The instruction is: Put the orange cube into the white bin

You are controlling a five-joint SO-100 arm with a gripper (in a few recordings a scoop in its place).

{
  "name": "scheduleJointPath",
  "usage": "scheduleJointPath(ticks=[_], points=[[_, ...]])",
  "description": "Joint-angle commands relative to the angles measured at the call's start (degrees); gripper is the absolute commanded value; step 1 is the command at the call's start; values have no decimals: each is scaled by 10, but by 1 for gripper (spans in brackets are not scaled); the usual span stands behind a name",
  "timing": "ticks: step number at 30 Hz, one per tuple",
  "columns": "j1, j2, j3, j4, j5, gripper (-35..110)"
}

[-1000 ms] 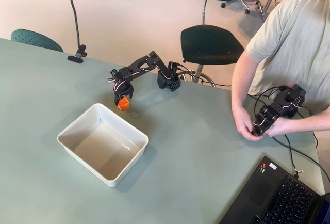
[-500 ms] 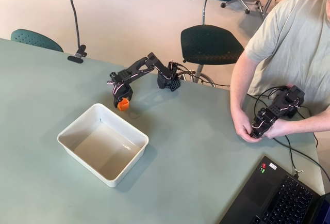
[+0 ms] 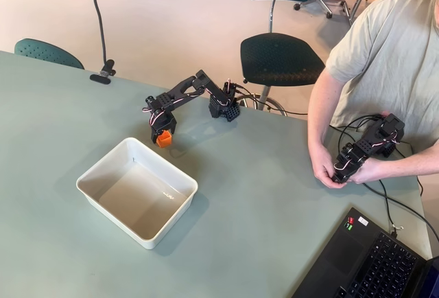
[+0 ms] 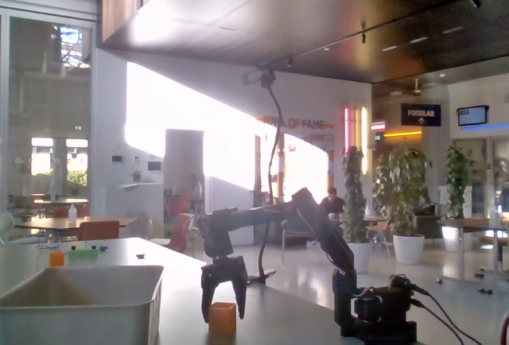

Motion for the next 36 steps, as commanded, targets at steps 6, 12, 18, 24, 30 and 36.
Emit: scheduleJointPath(ticks=[6, 12, 18, 24, 30, 36], points=[[4, 4, -11, -4, 3, 30], [4, 2, -11, -4, 2, 27], [4, 5, -11, -4, 2, 27], [9, 11, -17, -5, 2, 27], [53, 11, -60, -4, 2, 27], [118, 11, -152, -4, -2, 27]])
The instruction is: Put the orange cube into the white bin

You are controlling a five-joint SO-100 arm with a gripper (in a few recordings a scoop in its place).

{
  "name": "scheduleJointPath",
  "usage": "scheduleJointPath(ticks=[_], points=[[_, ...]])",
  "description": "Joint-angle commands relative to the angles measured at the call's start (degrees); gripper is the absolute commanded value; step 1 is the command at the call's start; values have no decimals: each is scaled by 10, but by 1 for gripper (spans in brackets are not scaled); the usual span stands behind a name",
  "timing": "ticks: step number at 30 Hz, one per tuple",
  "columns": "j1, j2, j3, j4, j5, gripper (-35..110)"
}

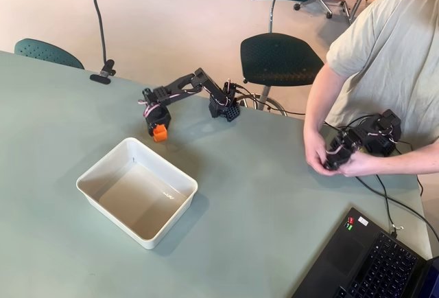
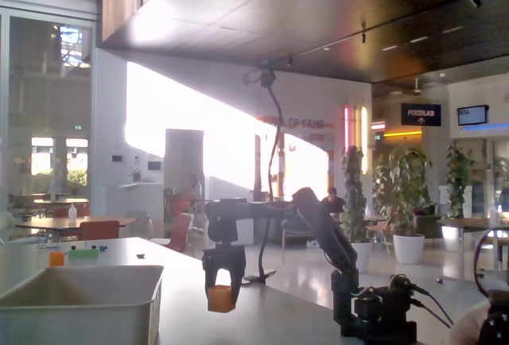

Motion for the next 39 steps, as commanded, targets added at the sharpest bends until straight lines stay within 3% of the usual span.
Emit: scheduleJointPath(ticks=[1, 12, 18, 21, 29, 39], points=[[21, 13, -73, -1, -3, 27], [19, 14, -417, 6, -4, 27], [-56, 4, -565, -2, -2, 27], [-122, 2, -579, -9, -1, 27], [-252, -98, -586, -143, 0, 27], [-293, -230, -587, -313, 0, 28]])
